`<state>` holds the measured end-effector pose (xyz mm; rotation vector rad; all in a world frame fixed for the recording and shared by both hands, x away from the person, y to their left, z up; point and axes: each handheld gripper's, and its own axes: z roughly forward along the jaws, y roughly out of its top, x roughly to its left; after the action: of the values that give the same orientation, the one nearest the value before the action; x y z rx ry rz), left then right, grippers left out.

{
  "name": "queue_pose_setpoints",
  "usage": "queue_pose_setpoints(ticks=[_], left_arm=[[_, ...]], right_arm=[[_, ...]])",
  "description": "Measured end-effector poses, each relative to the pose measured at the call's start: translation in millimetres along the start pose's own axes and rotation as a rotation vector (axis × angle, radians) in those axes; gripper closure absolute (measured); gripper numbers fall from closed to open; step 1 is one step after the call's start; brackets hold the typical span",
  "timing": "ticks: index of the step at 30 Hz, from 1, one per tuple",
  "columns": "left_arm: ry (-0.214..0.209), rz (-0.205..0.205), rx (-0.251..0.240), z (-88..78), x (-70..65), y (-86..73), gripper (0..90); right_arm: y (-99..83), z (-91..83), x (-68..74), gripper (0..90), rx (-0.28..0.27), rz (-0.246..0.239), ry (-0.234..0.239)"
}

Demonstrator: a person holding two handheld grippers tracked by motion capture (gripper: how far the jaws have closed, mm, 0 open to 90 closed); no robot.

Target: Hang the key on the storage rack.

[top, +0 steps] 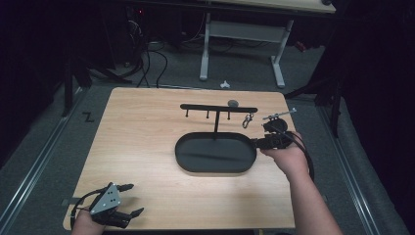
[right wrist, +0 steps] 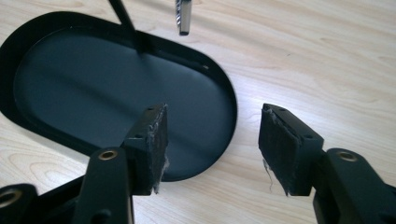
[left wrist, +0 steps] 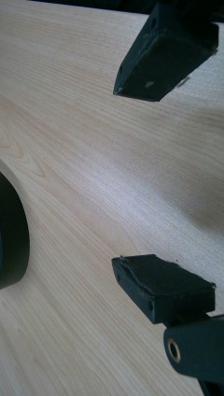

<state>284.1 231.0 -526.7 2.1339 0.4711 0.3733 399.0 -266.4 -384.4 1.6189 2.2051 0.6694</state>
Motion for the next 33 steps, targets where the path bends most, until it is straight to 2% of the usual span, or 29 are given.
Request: queue_pose_setpoints(ticks=[5,10,12,13,16,17,18,20,21,22,23,24,25,26,28,29,31,33], left_arm=[[-0.001,0.002,0.002,0.5,0.1,-0.1,15.3],[-0.001,0.000,0.002,0.6,0.2,-0.3,15.4],[-0.001,0.002,0.004,0.9,0.0,-0.3,15.3],[-0.001,0.002,0.004,0.9,0.0,-0.3,15.3],[-0.002,0.002,0.004,1.5,0.1,-0.1,15.3],[-0.002,0.002,0.004,1.5,0.1,-0.1,15.4],[-0.002,0.002,0.005,1.6,0.3,-0.1,15.3],[-0.003,0.001,0.003,1.6,0.6,0.0,15.4],[-0.003,0.001,0.003,1.6,0.6,0.0,15.4],[-0.003,0.001,0.002,1.7,0.7,0.0,15.4],[-0.003,0.000,0.003,1.8,0.8,-0.1,15.4],[-0.003,0.000,0.003,1.8,0.8,-0.1,15.3],[-0.003,0.000,0.004,1.8,0.9,-0.3,15.3],[-0.001,0.000,0.005,1.9,0.8,-0.3,15.4],[-0.002,-0.001,0.005,2.2,0.6,0.0,15.4],[-0.002,0.001,0.005,2.5,0.4,0.5,15.3],[-0.004,0.006,0.008,3.5,-0.4,0.9,15.4],[-0.003,0.007,0.009,3.5,-1.1,1.5,15.4]], right_arm=[[-18.4,5.6,6.5,38.3,-0.051,-0.002,0.015],[-46.2,13.8,16.0,32.4,-0.115,-0.011,-0.018],[-63.4,18.2,21.5,31.1,-0.154,-0.007,-0.023],[-63.4,18.2,21.5,31.1,-0.154,-0.007,-0.023],[-86.2,21.8,29.5,29.3,-0.216,0.002,-0.037],[-86.2,21.8,29.5,29.3,-0.216,0.002,-0.037],[-95.7,23.9,32.9,28.6,-0.237,-0.001,-0.053],[-108.0,28.1,37.6,28.4,-0.253,-0.001,-0.055],[-108.0,28.1,37.6,28.4,-0.253,-0.001,-0.055],[-114.8,31.3,40.2,27.9,-0.261,-0.005,-0.057],[-129.8,39.8,45.6,26.2,-0.270,-0.023,-0.053],[-129.8,39.8,45.6,26.2,-0.270,-0.023,-0.053],[-138.5,43.6,48.6,26.4,-0.276,-0.022,-0.056],[-162.5,50.4,53.3,27.6,-0.337,-0.005,-0.068],[-167.9,52.0,54.0,27.4,-0.327,0.002,-0.050],[-170.0,51.4,55.4,26.3,-0.292,0.013,-0.019],[-172.8,50.5,58.7,26.5,-0.330,-0.019,-0.040],[-173.9,55.1,60.8,26.5,-0.297,-0.019,-0.036]])
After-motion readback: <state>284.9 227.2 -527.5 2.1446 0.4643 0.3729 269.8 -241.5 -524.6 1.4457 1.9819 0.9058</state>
